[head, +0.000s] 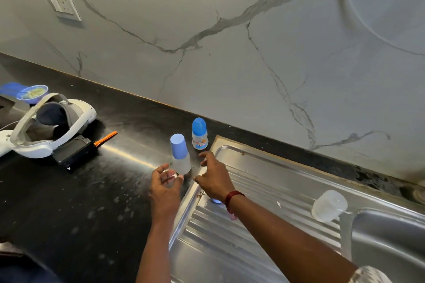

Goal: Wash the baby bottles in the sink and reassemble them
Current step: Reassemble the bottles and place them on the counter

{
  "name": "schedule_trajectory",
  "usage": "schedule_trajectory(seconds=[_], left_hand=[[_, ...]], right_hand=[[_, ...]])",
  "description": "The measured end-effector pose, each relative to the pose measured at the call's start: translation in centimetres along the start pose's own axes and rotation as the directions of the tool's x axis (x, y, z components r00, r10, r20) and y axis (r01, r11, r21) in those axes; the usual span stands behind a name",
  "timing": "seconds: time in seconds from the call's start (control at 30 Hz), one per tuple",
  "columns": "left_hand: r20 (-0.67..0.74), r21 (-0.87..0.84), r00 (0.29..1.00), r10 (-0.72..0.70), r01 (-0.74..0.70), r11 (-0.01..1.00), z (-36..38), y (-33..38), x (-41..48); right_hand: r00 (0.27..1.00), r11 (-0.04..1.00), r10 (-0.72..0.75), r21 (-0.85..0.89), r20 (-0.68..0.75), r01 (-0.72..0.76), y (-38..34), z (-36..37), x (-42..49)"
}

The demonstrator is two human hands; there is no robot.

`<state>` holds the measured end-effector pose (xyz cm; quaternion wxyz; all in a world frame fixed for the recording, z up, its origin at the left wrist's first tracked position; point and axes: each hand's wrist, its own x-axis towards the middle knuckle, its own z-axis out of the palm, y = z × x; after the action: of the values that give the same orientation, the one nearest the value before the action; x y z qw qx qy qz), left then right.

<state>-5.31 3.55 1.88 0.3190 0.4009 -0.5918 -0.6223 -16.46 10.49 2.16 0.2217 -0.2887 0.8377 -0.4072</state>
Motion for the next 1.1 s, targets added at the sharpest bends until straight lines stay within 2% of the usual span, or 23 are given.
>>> schedule_trajectory(seconds=[0.17,0.3,0.43,0.67,0.87,1.0,1.1], left_hand=[[0.137,0.07,0.991,0.009,-0.019,0.997,2.7,-0.5,-5.0],[0.282,0.154,0.958,0.048,-0.095,0.983,5.0,-1.5,-9.1],[0.366,0.218,0.931,0.014,-0.1,0.971,6.7,-1.7,-12.0],[0.374,0.331,0.927,-0.019,-0.115,0.937,9.4,-1.7,-15.6],[0.407,0.433,0.906,-0.119,-0.077,0.898,11.1,-2.3,-18.5],[0.38,0.48,0.918,-0.112,-0.092,0.873,11.7,-2.6,-19.0],[0.301,0.496,0.948,-0.1,-0.066,0.866,11.2,-2.8,-18.1]], right_hand=[[0.999,0.998,0.033,0.046,-0.033,-0.031,2.8,-3.5,-5.7],[0.989,0.99,0.091,0.116,-0.121,-0.077,5.7,-6.3,-11.1],[0.965,0.983,0.134,0.151,-0.226,-0.101,8.5,-8.3,-15.1],[0.927,0.977,0.144,0.196,-0.347,-0.079,11.1,-11.3,-18.8],[0.903,0.968,0.159,0.242,-0.399,-0.064,13.4,-13.7,-20.0],[0.908,0.967,0.161,0.246,-0.386,-0.067,14.8,-14.2,-19.9],[0.939,0.979,0.129,0.19,-0.319,-0.07,15.4,-13.8,-19.1]])
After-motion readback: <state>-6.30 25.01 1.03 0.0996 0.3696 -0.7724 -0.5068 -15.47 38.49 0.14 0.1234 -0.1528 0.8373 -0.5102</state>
